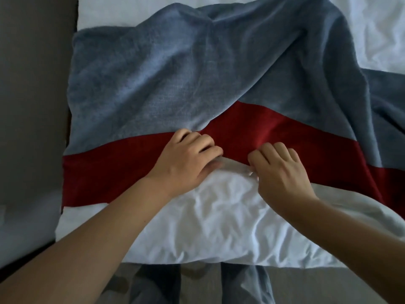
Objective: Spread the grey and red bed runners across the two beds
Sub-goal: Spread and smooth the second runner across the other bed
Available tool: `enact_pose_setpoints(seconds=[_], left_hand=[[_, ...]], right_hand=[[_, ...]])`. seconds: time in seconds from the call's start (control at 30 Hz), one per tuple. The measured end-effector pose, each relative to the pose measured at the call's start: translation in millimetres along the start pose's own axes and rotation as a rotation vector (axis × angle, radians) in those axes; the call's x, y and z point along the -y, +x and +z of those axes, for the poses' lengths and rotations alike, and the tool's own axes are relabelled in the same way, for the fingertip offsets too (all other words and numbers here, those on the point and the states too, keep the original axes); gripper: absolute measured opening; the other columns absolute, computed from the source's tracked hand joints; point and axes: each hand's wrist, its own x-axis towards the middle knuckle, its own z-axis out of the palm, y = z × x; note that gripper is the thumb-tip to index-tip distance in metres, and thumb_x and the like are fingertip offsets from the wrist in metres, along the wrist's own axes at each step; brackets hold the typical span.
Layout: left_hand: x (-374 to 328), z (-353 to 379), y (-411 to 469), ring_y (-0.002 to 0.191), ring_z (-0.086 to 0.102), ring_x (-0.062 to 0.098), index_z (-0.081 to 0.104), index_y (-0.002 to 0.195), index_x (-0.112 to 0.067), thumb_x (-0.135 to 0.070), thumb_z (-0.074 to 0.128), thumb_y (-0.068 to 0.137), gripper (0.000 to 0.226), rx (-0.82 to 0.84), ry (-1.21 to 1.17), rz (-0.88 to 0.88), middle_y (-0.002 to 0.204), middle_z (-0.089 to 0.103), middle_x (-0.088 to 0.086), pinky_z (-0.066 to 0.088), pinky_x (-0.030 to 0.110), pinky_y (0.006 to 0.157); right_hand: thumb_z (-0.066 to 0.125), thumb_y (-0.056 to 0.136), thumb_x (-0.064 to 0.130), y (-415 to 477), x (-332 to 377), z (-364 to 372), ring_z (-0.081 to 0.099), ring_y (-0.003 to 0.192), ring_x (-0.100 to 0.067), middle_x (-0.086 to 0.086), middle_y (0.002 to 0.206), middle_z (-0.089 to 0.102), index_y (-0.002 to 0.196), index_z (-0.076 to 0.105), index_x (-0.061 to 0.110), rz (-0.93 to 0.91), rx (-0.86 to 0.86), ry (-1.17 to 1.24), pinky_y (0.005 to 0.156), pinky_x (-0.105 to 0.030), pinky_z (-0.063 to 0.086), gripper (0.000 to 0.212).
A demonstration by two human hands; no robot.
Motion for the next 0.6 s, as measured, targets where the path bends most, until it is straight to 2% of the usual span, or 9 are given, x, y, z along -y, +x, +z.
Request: enact_pose_setpoints(seconds=[0.1,0.17,0.27,0.33,0.4,0.47,0.53,0.6], left_hand=[[-16.8,6.8,-14.1,0.09,0.061,0.019,0.071,0.101,-0.023,-0.022,0.062,0.097,0.009,0.003,0.038,-0.002,0.098,0.063,-0.004,0.04,0.04,0.098],[-34.8,13.7,-21.5,0.091,0.063,0.02,0.071,0.101,-0.023,-0.018,0.068,0.092,0.011,0.019,0.053,-0.014,0.1,0.064,-0.003,0.04,0.042,0.102],[-59.5,20.8,-22.3,0.093,0.064,0.02,0.069,0.118,-0.022,-0.037,0.063,0.095,0.028,0.009,0.02,-0.053,0.106,0.066,-0.002,0.043,0.042,0.098],[-69.9,23.0,-18.9,0.089,0.064,0.02,0.071,0.114,-0.021,-0.044,0.062,0.095,0.031,-0.022,-0.011,-0.052,0.102,0.066,-0.002,0.046,0.041,0.092],[-75.3,23.1,-16.5,0.083,0.062,0.02,0.073,0.101,-0.021,-0.051,0.058,0.097,0.033,-0.02,-0.029,-0.035,0.093,0.066,-0.003,0.048,0.04,0.086],[-76.6,23.6,-19.1,0.079,0.059,0.02,0.071,0.093,-0.022,-0.054,0.052,0.1,0.038,0.034,-0.038,-0.01,0.087,0.064,-0.004,0.048,0.039,0.082],[-75.4,24.0,-28.5,0.08,0.058,0.02,0.069,0.097,-0.023,-0.048,0.053,0.102,0.03,0.087,-0.027,0.004,0.089,0.063,-0.004,0.047,0.037,0.081],[-69.7,25.4,-42.9,0.086,0.059,0.02,0.067,0.106,-0.025,-0.033,0.061,0.099,0.013,0.115,0.011,-0.017,0.098,0.061,-0.003,0.045,0.037,0.084]], right_hand=[[0.072,0.073,-0.008,-22.7,-12.3,-10.6,0.052,0.081,-0.027,-0.005,0.094,0.059,0.087,0.069,0.012,-0.074,0.017,0.113,0.07,-0.042,0.046,0.024],[0.075,0.072,-0.008,-36.6,-16.9,-19.2,0.054,0.085,-0.026,-0.005,0.099,0.06,0.088,0.07,0.012,-0.14,0.073,0.127,0.072,-0.042,0.05,0.026],[0.074,0.072,-0.004,-51.1,-18.6,-31.8,0.06,0.094,-0.027,-0.005,0.107,0.063,0.092,0.07,0.013,-0.248,0.128,0.117,0.077,-0.041,0.052,0.026],[0.064,0.077,-0.002,-58.3,-19.1,-37.4,0.063,0.095,-0.027,-0.005,0.107,0.065,0.093,0.069,0.012,-0.308,0.139,0.141,0.078,-0.039,0.053,0.023],[0.049,0.073,-0.009,-63.5,-19.8,-39.8,0.063,0.085,-0.026,-0.004,0.096,0.066,0.091,0.068,0.009,-0.317,0.123,0.198,0.073,-0.036,0.054,0.032],[0.047,0.063,-0.018,-68.5,-22.1,-39.4,0.061,0.071,-0.028,-0.007,0.083,0.063,0.089,0.068,0.004,-0.289,0.094,0.24,0.063,-0.038,0.055,0.04],[0.055,0.06,-0.025,-71.6,-23.2,-40.9,0.059,0.063,-0.03,-0.009,0.076,0.061,0.092,0.066,0.002,-0.271,0.068,0.244,0.058,-0.04,0.054,0.044],[0.048,0.07,-0.018,-73.9,-26.3,-43.4,0.057,0.061,-0.026,-0.007,0.078,0.061,0.099,0.058,0.008,-0.288,0.046,0.237,0.057,-0.037,0.053,0.041]])
